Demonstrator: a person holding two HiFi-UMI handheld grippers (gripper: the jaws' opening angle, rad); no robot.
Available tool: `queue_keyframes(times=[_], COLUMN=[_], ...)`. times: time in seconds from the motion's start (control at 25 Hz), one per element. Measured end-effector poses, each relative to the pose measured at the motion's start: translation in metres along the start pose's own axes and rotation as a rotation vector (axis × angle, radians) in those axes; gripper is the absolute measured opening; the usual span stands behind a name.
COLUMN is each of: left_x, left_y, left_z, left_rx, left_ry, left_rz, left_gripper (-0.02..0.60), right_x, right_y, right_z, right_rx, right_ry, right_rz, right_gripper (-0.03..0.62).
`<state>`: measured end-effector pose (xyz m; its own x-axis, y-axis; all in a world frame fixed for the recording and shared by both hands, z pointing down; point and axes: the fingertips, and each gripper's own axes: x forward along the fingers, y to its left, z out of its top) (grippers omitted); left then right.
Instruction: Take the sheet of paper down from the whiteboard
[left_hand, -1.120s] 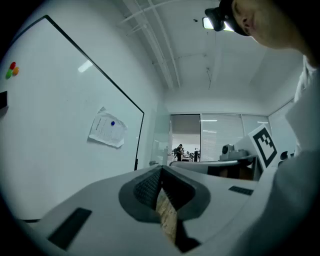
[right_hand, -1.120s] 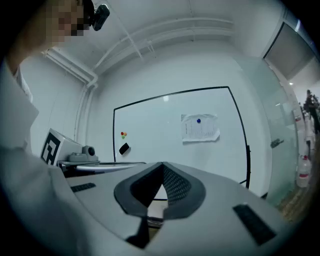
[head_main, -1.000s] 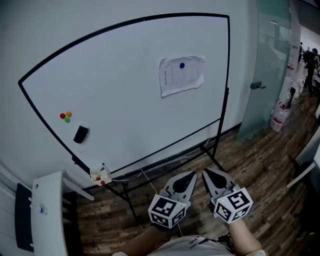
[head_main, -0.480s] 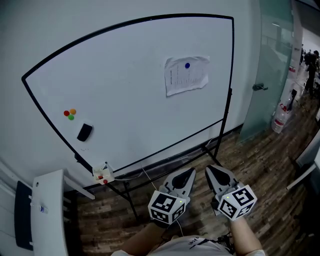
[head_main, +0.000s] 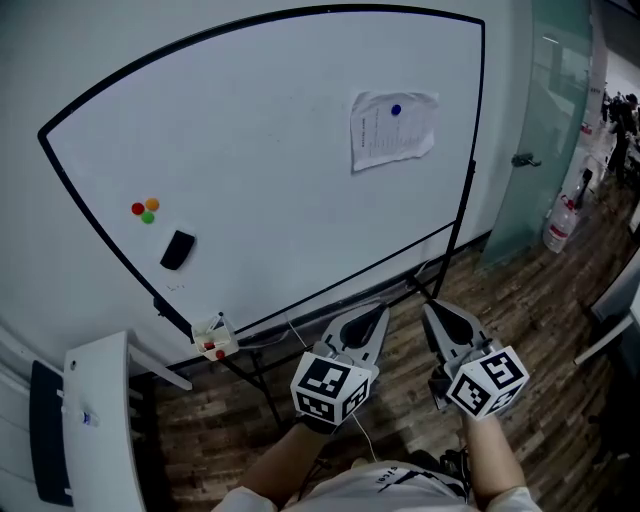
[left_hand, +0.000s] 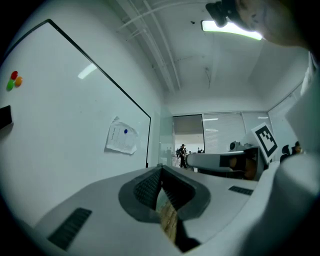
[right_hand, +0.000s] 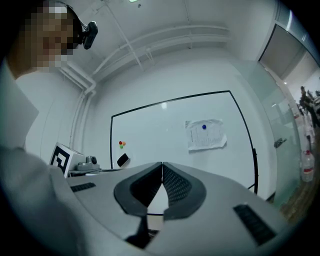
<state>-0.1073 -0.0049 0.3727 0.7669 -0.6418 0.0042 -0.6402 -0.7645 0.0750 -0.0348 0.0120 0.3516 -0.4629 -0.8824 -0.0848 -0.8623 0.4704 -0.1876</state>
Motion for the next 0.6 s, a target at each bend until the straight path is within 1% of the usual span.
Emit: queue_keyframes(times=[0.16,0.32,0.48,0.6], left_x=[0.005,0.023,0.051,0.083], left_y=[0.011,0.018,0.034,0.051], left_z=[0.004,0.008,0.008,0.01], left_rx=[-0.003,0.002,0.012,0.019], left_ry=[-0.005,-0.007,-0.006,-0.007], left_rz=[0.001,-0.001,0.028,0.062], left_gripper=[0.012,0.012,0.012,0.012], right_x=[0.011,0.029,0.056,0.082], right_y=[-0.005,-0.02,-0.045,-0.073], right_z=[0.005,0.012,0.011,0.012], right_rx=[0.0,0.007,0.01,0.009], right_ry=[-0.004,-0.018,-0.026,-0.025], right_rz=[-0.003,0.011,0.047,0.076], right_gripper=[0.014,0.014,0.014,0.014])
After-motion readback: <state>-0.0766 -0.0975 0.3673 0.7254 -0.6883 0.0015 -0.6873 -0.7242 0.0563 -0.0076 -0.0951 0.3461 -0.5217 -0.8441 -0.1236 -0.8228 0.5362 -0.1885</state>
